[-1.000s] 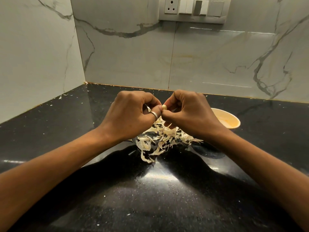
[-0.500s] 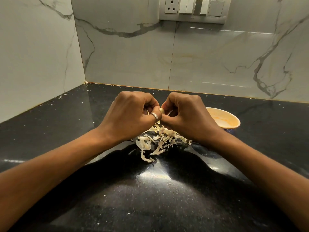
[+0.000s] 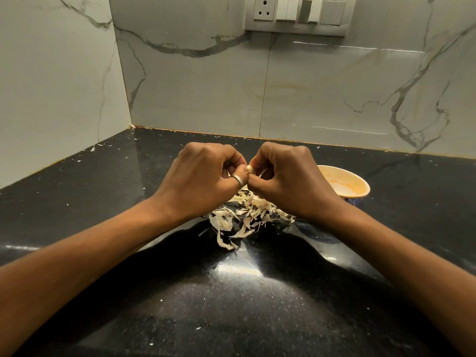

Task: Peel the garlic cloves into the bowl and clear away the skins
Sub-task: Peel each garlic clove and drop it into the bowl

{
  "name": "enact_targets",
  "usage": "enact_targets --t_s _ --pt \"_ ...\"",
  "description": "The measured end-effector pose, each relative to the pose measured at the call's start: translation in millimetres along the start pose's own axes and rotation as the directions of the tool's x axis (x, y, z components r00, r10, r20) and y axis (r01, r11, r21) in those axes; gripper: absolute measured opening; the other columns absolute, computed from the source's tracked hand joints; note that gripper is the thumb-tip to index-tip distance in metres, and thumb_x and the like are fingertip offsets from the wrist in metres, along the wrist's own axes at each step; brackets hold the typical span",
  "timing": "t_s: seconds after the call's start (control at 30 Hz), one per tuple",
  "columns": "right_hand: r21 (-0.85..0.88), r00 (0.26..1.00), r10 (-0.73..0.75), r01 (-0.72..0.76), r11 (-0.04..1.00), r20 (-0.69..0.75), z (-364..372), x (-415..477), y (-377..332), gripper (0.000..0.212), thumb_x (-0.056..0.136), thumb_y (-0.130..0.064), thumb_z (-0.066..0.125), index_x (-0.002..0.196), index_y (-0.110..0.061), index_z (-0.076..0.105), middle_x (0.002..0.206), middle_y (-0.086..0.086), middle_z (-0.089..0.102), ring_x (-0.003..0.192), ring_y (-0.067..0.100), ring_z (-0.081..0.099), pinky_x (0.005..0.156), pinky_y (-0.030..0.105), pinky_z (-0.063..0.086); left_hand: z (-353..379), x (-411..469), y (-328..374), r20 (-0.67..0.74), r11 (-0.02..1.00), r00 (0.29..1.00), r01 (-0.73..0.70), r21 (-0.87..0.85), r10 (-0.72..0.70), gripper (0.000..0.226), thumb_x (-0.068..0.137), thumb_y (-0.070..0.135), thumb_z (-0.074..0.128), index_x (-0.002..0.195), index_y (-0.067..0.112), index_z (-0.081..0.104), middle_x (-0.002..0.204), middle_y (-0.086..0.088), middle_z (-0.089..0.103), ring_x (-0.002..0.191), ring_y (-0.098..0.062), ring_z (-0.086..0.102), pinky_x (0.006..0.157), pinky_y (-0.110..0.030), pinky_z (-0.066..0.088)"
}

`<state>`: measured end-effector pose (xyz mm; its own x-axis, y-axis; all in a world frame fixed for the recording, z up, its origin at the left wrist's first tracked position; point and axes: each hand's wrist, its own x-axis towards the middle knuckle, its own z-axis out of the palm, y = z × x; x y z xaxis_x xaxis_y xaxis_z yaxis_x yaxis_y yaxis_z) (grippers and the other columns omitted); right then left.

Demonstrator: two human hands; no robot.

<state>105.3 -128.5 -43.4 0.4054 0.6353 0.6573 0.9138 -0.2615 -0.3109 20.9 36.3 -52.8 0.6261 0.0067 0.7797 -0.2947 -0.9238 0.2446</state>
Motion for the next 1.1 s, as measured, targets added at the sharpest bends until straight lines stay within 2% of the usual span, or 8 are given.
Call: enact_targets --t_s 0.2,0.37,0.43,0.53,0.63,0.73,0.83,1.1 --pt "0.049 1.0 0.006 -0.007 0.999 0.004 -0.3 0.3 -1.6 0.009 0.087 -0.011 0.076 0.091 -0.008 0.07 0.076 -0.002 0.07 0.068 0.009 0.069 0.064 0.032 0.058 0.0 0.9 -1.7 0.02 1.0 0.999 0.026 -0.015 -0.026 0.02 0.086 0.032 0.06 0.086 0.018 0.074 0.067 0.012 0.064 0.059 0.0 0.059 0.056 -0.018 0.046" --pt "0.137 0.998 0.056 -0.057 0.989 0.014 -0.7 1.9 0.2 0.009 0.089 -0.011 0.076 0.094 -0.007 0.07 0.078 0.0 0.073 0.07 0.01 0.072 0.065 0.034 0.06 -0.1 1.3 -6.4 0.002 0.998 0.998 0.06 0.008 -0.06 0.017 0.087 0.032 0.063 0.084 0.019 0.073 0.066 0.015 0.062 0.059 0.0 0.059 0.055 -0.021 0.048" --pt "0.164 0.997 0.077 -0.079 0.983 0.018 -1.2 2.2 1.4 0.01 0.089 -0.011 0.076 0.095 -0.007 0.069 0.079 0.0 0.073 0.069 0.01 0.073 0.065 0.034 0.061 -0.8 1.4 -8.2 -0.018 0.997 0.998 0.066 0.026 -0.066 0.012 0.089 0.028 0.065 0.082 0.021 0.072 0.063 0.019 0.058 0.055 0.002 0.055 0.054 -0.017 0.041" --pt "0.228 0.994 0.111 -0.114 0.967 0.025 -3.5 2.4 1.8 0.011 0.09 -0.01 0.076 0.096 -0.005 0.068 0.078 0.003 0.074 0.067 0.012 0.074 0.063 0.034 0.063 -1.6 1.6 -9.2 -0.049 0.995 0.995 0.087 0.053 -0.085 0.017 0.089 0.03 0.06 0.078 0.023 0.07 0.058 0.021 0.052 0.052 0.002 0.05 0.053 -0.014 0.031" --pt "0.245 0.992 0.121 -0.125 0.961 0.031 -5.1 2.4 0.7 0.013 0.091 -0.009 0.075 0.098 -0.004 0.067 0.079 0.004 0.073 0.066 0.011 0.074 0.063 0.033 0.063 -2.0 2.9 -10.8 -0.056 0.993 0.994 0.102 0.057 -0.099 0.016 0.085 0.034 0.059 0.076 0.025 0.068 0.06 0.017 0.056 0.056 0.001 0.053 0.056 -0.02 0.037" --pt "0.246 0.991 0.128 -0.134 0.96 0.039 -4.5 3.0 -0.1 0.014 0.09 -0.009 0.076 0.1 -0.004 0.067 0.08 0.005 0.073 0.066 0.011 0.074 0.063 0.032 0.063 -3.5 4.3 -10.5 -0.057 0.996 0.996 0.075 0.05 -0.072 0.007 0.081 0.03 0.066 0.084 0.025 0.07 0.071 0.014 0.063 0.062 0.002 0.057 0.059 -0.023 0.047" --pt "0.242 0.991 0.131 -0.137 0.961 0.041 -4.6 2.9 0.3 0.015 0.09 -0.009 0.076 0.101 -0.004 0.067 0.081 0.005 0.074 0.066 0.012 0.074 0.062 0.032 0.063 -4.5 4.1 -6.3 -0.044 0.999 0.999 0.027 0.026 -0.026 0.017 0.084 0.032 0.065 0.089 0.02 0.075 0.076 0.009 0.069 0.064 -0.004 0.063 0.059 -0.031 0.055" --pt "0.194 0.995 0.1 -0.1 0.976 0.011 -4.2 2.5 1.8 0.015 0.09 -0.019 0.077 0.098 -0.008 0.07 0.077 -0.001 0.073 0.067 0.01 0.073 0.065 0.033 0.062 -4.4 2.8 -2.3 -0.022 1.0 0.999 -0.026 -0.01 0.026 0.026 0.091 0.037 0.063 0.093 0.016 0.078 0.076 0.004 0.073 0.063 -0.008 0.065 0.057 -0.036 0.056"
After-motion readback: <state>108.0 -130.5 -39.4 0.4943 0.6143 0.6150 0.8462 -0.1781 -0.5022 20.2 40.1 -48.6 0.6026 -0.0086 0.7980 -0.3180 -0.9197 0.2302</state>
